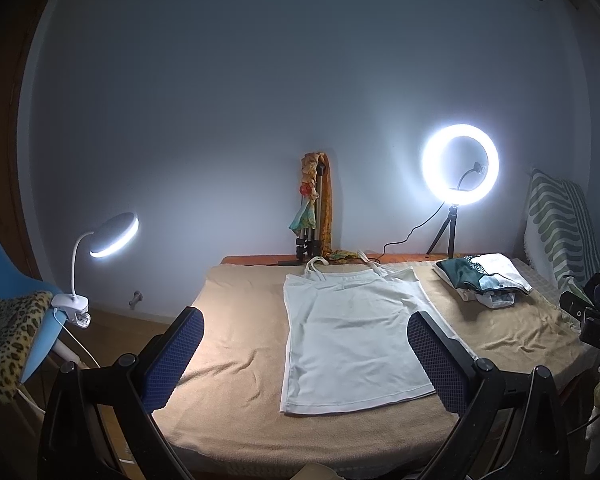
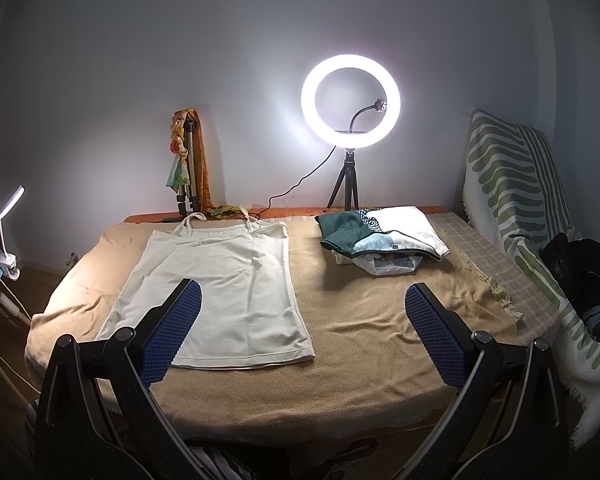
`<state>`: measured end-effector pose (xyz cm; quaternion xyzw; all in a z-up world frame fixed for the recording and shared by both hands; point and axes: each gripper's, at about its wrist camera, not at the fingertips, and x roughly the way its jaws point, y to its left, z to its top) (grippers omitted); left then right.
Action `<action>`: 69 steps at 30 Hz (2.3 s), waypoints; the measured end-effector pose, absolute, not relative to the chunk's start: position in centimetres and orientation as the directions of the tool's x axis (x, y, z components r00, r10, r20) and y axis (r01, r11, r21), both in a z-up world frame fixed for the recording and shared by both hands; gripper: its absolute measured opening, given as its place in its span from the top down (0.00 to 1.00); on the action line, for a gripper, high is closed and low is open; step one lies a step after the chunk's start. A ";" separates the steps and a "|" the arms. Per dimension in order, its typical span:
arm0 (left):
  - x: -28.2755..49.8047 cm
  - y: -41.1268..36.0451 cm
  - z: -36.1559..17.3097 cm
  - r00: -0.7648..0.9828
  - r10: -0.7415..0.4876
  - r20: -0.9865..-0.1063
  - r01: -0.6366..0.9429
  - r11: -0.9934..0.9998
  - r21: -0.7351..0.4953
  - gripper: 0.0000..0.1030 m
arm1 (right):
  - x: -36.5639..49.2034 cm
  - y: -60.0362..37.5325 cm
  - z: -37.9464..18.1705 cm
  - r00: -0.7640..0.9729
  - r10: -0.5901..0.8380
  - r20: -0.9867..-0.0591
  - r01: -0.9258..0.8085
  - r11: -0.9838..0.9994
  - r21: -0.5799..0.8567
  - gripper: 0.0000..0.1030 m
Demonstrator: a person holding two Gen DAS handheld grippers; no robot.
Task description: Fold small clothes
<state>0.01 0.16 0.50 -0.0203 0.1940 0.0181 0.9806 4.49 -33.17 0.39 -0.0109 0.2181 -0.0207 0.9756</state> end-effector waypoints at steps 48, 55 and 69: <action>2.0 0.2 -0.6 0.915 0.065 -0.398 -0.074 0.997 -0.006 0.00 | 5.3 -33.6 0.8 0.906 -0.063 -0.419 0.051 0.998 -0.038 0.00; 3.6 0.8 -2.0 0.897 0.081 -0.434 -0.094 0.996 -0.007 0.00 | 6.5 -33.8 -0.1 0.903 -0.070 -0.423 0.058 0.997 -0.041 0.00; 7.9 1.8 -6.2 0.845 0.070 -0.530 -0.094 0.995 -0.018 0.00 | 12.2 -32.5 -1.7 0.898 -0.047 -0.437 0.023 0.998 -0.058 0.00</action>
